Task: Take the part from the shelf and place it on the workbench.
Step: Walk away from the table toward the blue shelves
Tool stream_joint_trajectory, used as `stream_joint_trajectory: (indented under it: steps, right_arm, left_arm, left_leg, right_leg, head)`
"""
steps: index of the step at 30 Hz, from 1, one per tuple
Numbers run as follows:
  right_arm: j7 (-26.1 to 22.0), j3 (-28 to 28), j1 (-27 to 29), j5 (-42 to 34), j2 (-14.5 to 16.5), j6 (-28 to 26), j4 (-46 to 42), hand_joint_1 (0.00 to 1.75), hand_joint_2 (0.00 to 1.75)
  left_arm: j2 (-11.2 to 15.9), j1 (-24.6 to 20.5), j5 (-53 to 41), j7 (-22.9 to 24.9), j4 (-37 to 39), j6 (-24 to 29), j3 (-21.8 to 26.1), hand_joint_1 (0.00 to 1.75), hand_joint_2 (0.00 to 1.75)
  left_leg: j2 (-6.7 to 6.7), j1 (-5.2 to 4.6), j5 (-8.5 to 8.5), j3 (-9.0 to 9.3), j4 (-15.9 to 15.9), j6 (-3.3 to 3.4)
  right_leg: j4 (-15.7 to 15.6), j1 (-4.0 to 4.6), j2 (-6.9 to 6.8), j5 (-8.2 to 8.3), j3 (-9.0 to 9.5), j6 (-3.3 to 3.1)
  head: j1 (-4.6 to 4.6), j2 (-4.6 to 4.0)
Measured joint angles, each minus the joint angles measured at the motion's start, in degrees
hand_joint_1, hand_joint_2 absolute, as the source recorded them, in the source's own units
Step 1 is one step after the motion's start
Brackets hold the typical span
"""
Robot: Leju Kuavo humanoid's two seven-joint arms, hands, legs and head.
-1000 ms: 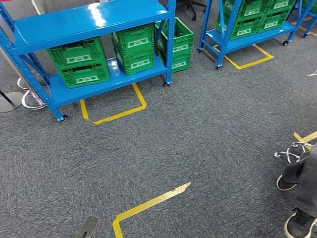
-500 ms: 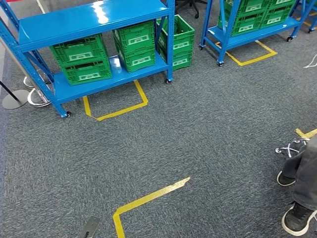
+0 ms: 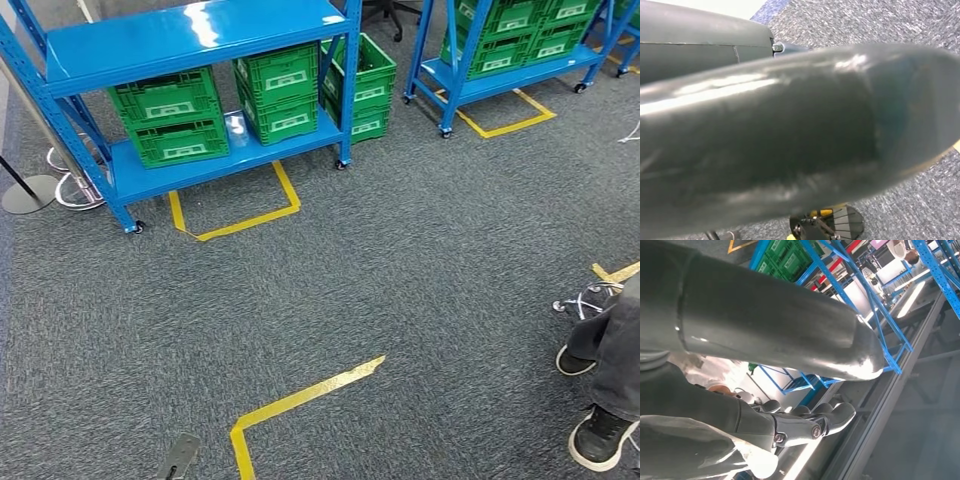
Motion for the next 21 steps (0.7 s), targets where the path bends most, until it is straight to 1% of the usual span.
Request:
stream_joint_trajectory:
  steps: [2,3,4,5,6,7,8,9,10,11,12,13,14,15,16,18,19,20,21]
  right_arm:
    - [-0.01,0.02,-0.03,0.04,0.09,0.01,0.00,0.00,0.00]
    - [-0.01,0.03,-0.05,0.07,0.14,0.01,-0.01,0.00,0.00]
    - [-0.03,0.04,-0.04,0.11,0.16,0.01,-0.04,0.00,0.00]
    - [-0.05,0.04,-0.06,0.14,0.18,0.00,-0.07,0.00,0.00]
    - [-0.06,0.03,-0.08,0.18,0.19,-0.01,-0.09,0.00,0.00]
    - [-0.07,0.03,-0.08,0.21,0.21,-0.02,-0.10,0.00,0.00]
    - [-0.08,0.04,-0.07,0.23,0.25,-0.02,-0.08,0.00,0.00]
    - [-0.07,0.05,-0.04,0.26,0.29,-0.03,-0.05,0.00,0.00]
    - [-0.07,0.06,-0.02,0.28,0.34,-0.03,-0.01,0.00,0.00]
    - [-0.08,0.07,-0.04,0.30,0.39,-0.05,0.03,0.00,0.00]
    - [-0.08,0.08,-0.10,0.33,0.40,-0.08,0.05,0.00,0.00]
    - [-0.09,0.08,-0.18,0.36,0.40,-0.11,0.07,0.00,0.00]
    - [-0.09,0.11,-0.28,0.38,0.42,-0.16,0.10,0.00,0.00]
    - [-0.09,0.12,-0.35,0.39,0.44,-0.23,0.13,0.00,0.00]
    - [-0.07,0.13,-0.38,0.40,0.47,-0.30,0.15,0.00,0.00]
    - [-0.05,0.13,-0.36,0.40,0.52,-0.40,0.15,0.00,0.00]
    - [-0.04,0.13,-0.34,0.40,0.53,-0.42,0.15,0.00,0.00]
    - [-0.04,0.11,-0.35,0.40,0.53,-0.44,0.14,0.00,0.00]
    - [-0.04,0.10,-0.37,0.40,0.54,-0.46,0.14,0.00,0.00]
  left_arm:
    - [0.04,-0.05,-0.02,0.10,0.00,0.03,-0.01,0.00,0.00]
    - [0.05,-0.09,-0.04,0.16,0.00,0.04,-0.01,0.00,0.00]
    - [0.01,-0.12,-0.10,0.21,0.00,0.06,-0.01,0.00,0.00]
    - [-0.02,-0.15,-0.17,0.22,0.00,0.10,-0.02,0.00,0.00]
    - [-0.03,-0.17,-0.24,0.24,0.00,0.14,-0.02,0.00,0.00]
    - [-0.04,-0.17,-0.30,0.25,0.00,0.16,-0.03,0.00,0.00]
    - [-0.02,-0.17,-0.32,0.26,0.00,0.18,-0.03,0.00,0.00]
    - [-0.01,-0.14,-0.33,0.27,0.00,0.18,-0.03,0.00,0.00]
    - [-0.02,-0.12,-0.34,0.29,0.00,0.18,-0.02,0.00,0.00]
    - [-0.04,-0.10,-0.34,0.31,0.00,0.18,-0.02,0.00,0.00]
    - [-0.05,-0.10,-0.34,0.33,0.00,0.18,-0.02,0.00,0.00]
    - [-0.05,-0.10,-0.34,0.37,0.00,0.18,-0.03,0.00,0.00]
    - [-0.02,-0.14,-0.34,0.44,0.00,0.19,-0.03,0.00,0.00]
    - [0.03,-0.17,-0.34,0.53,0.00,0.21,-0.03,0.00,0.00]
    - [0.07,-0.20,-0.34,0.61,0.00,0.23,-0.03,0.00,0.00]
    - [0.10,-0.22,-0.36,0.68,0.00,0.28,-0.03,0.00,0.00]
    - [0.11,-0.25,-0.37,0.68,0.00,0.30,-0.03,0.00,0.00]
    - [0.12,-0.30,-0.38,0.68,0.00,0.32,-0.03,0.00,0.00]
    - [0.13,-0.37,-0.38,0.68,0.00,0.34,-0.03,0.00,0.00]
  left_leg:
    - [0.01,-0.21,0.01,-0.18,0.18,0.60]
    - [0.02,-0.18,0.21,-0.14,-0.21,0.99]
    - [0.07,-0.06,0.60,0.13,-0.92,1.28]
    - [0.11,0.11,1.06,0.44,-1.68,1.60]
    - [0.15,0.29,1.51,0.70,-2.39,1.87]
    - [0.19,0.39,1.81,0.85,-2.78,2.00]
    - [0.19,0.40,1.88,0.78,-2.84,2.08]
    - [0.19,0.37,1.87,0.70,-2.81,2.05]
    - [0.18,0.37,1.79,0.70,-2.76,1.96]
    - [0.15,0.42,1.65,0.75,-2.69,1.79]
    - [0.09,0.53,1.38,0.86,-2.56,1.52]
    - [0.04,0.64,0.97,1.01,-2.30,1.14]
    - [-0.01,0.64,0.46,1.04,-1.94,0.69]
    - [-0.04,0.60,0.00,1.04,-1.60,0.29]
    - [-0.05,0.50,-0.36,1.04,-1.34,-0.03]
    - [-0.07,0.48,-0.85,1.19,-1.18,-0.40]
    - [-0.07,0.57,-1.15,1.31,-0.94,-0.61]
    - [-0.06,0.67,-1.69,1.00,0.05,-0.89]
    - [-0.05,0.76,-2.61,0.06,2.15,-1.20]
  right_leg:
    - [-0.31,-0.20,-0.05,0.25,0.03,0.51]
    - [-0.49,-0.18,-0.10,0.35,0.11,0.79]
    - [-0.51,-0.18,-0.06,0.21,0.03,0.91]
    - [0.19,-0.13,0.04,-0.50,-0.38,0.94]
    - [2.18,-0.09,0.16,-1.84,-1.34,0.95]
    - [5.44,-0.13,0.29,-3.72,-2.88,0.91]
    - [9.53,-0.12,0.36,-5.75,-4.71,0.93]
    - [13.19,-0.15,0.36,-7.21,-6.30,1.03]
    - [15.21,-0.21,0.35,-7.69,-7.11,1.11]
    - [14.95,-0.27,0.34,-7.04,-6.79,1.19]
    - [12.15,-0.36,0.31,-5.38,-5.18,1.28]
    - [7.97,-0.49,0.27,-3.82,-2.81,1.43]
    - [4.15,-0.50,0.31,-2.91,-0.45,1.43]
    - [1.50,-0.49,0.39,-2.64,1.23,1.18]
    - [0.43,-0.40,0.49,-3.10,2.07,0.79]
    - [0.57,-0.26,0.68,-3.74,2.28,-0.31]
    - [0.61,-0.25,0.72,-3.98,2.44,-0.68]
    - [0.63,-0.28,0.74,-4.23,2.73,-1.06]
    - [0.63,-0.33,0.72,-4.52,3.11,-1.37]
  head:
    - [-0.03,0.00]
    - [-0.04,0.00]
    - [-0.02,0.00]
    - [0.03,0.00]
    - [0.12,0.00]
    - [0.22,0.00]
    - [0.30,0.00]
    - [0.38,0.00]
    - [0.39,0.00]
    - [0.40,0.00]
    - [0.41,0.00]
    - [0.41,0.00]
    - [0.50,0.00]
    - [0.54,0.01]
    - [0.54,0.01]
    - [0.45,0.01]
    - [0.39,0.00]
    - [0.34,0.00]
    - [0.29,0.00]
